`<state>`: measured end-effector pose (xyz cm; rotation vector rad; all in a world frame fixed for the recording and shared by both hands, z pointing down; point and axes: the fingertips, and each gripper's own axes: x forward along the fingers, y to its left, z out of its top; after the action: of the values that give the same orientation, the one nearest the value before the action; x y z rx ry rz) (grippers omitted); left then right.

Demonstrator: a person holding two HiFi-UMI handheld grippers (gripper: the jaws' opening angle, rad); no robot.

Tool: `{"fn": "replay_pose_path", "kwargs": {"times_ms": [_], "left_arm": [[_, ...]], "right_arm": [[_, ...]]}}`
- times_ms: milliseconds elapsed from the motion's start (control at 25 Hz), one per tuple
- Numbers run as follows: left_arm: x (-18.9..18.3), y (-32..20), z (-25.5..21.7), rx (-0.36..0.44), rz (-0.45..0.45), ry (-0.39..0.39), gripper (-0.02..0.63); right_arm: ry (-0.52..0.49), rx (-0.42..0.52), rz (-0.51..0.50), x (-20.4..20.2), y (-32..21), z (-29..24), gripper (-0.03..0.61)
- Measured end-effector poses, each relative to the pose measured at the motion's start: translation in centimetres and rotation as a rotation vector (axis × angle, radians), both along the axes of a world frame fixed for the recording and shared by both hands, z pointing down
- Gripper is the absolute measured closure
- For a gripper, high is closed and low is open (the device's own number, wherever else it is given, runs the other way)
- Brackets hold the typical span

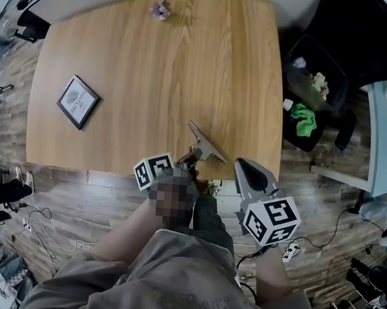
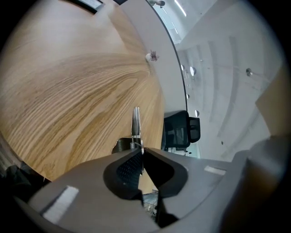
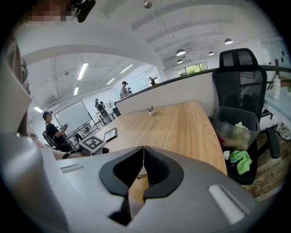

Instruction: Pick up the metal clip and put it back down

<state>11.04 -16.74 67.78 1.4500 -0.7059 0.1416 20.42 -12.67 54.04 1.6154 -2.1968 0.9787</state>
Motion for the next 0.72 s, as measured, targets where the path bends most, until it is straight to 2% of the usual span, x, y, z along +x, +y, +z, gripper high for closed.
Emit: {"fn": "replay_pose_path", "kwargs": {"times_ms": [200, 520, 720], "left_arm": [[-0.3, -1.0, -4.3, 0.051, -0.020, 0.061, 0.606], [-1.0, -3.9, -13.9, 0.200, -0.031, 0.171, 0.606], [-2.4, -4.5, -19.3, 0.276, -0.051, 0.224, 0.606]], "right_arm": [[0.037, 0.073, 0.022, 0.9, 0.0, -3.4, 0.566], [0.120, 0.230, 0.045, 1.4, -0.6, -10.8, 0.566], [0.137, 0.312, 0.064, 1.5, -0.4, -14.7, 0.566]]}}
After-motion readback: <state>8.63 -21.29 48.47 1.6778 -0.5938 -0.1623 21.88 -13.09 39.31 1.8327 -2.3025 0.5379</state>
